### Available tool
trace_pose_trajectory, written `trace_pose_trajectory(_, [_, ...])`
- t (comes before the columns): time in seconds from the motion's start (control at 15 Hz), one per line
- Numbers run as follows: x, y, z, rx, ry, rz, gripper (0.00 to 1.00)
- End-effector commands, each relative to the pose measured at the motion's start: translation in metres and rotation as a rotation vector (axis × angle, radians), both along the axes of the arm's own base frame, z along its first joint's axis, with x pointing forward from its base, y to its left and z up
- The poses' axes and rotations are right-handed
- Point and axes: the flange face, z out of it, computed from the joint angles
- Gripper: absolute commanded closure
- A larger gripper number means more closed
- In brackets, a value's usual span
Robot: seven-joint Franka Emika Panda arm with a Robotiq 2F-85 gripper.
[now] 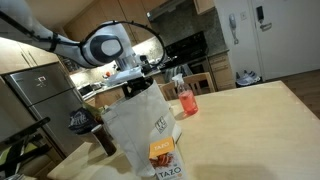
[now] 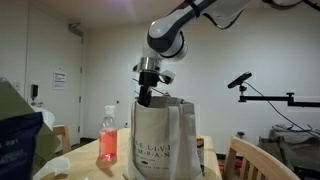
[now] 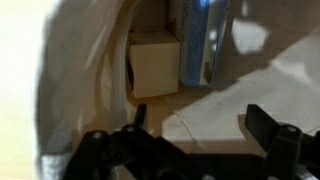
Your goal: Unpack the objects from the carrier bag to the table
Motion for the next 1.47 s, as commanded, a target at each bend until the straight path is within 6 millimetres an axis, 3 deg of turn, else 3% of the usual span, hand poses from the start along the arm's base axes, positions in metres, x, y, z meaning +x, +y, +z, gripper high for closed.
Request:
trace_pose_trajectory(0.0, [0.009,0.003,0.010,-0.019,-0.003,0.013,0.00])
trace_pose_trajectory(0.53, [0.005,0.005,0.013,-0.033,-0.003,0.020,0.00])
trace_pose_trajectory(1.0, [-0.008,0.018,-0.003,-0.086,0.053,0.052,0.00])
trace_pose_trajectory(1.4, [-0.016,0.010,-0.026,-0.114,0.098,0.042,0.00])
